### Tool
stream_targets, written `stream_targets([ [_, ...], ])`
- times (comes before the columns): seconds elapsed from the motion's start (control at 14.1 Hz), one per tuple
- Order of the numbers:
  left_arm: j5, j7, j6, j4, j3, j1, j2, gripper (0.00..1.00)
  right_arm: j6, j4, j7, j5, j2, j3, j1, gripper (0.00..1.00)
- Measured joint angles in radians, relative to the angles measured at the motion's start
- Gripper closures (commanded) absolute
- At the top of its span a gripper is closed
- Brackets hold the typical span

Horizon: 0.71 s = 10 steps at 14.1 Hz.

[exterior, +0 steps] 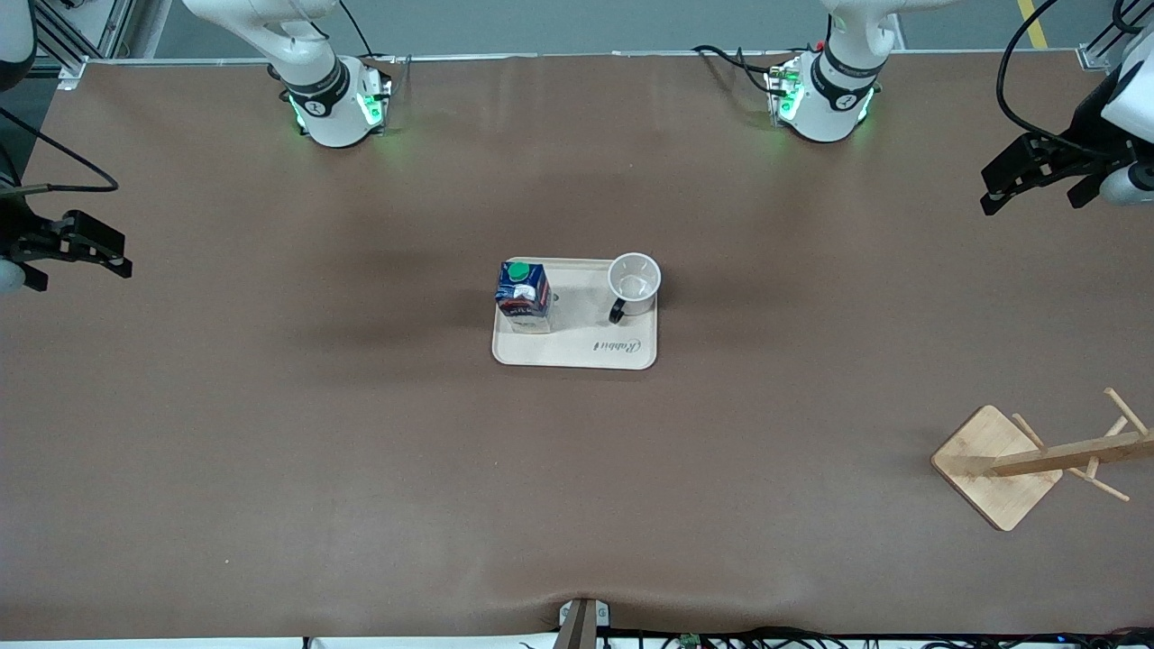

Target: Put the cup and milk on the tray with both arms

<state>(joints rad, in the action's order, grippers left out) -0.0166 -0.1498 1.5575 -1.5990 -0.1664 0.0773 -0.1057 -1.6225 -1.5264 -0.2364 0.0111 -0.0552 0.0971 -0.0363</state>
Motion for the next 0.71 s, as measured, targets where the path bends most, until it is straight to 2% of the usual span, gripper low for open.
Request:
stream_targets([
  [0.5, 0.0, 0.002, 0.0, 0.003, 0.0, 0.0, 0.0, 0.0, 0.023, 0.011, 0.04, -0.006, 0.005, 0.0, 0.027, 0.0],
  [0.71, 0.0, 0.003, 0.0, 0.01, 0.0, 0.0, -0.001, 0.0, 0.032, 0.012, 0.154, -0.007, 0.005, -0.007, 0.027, 0.0],
])
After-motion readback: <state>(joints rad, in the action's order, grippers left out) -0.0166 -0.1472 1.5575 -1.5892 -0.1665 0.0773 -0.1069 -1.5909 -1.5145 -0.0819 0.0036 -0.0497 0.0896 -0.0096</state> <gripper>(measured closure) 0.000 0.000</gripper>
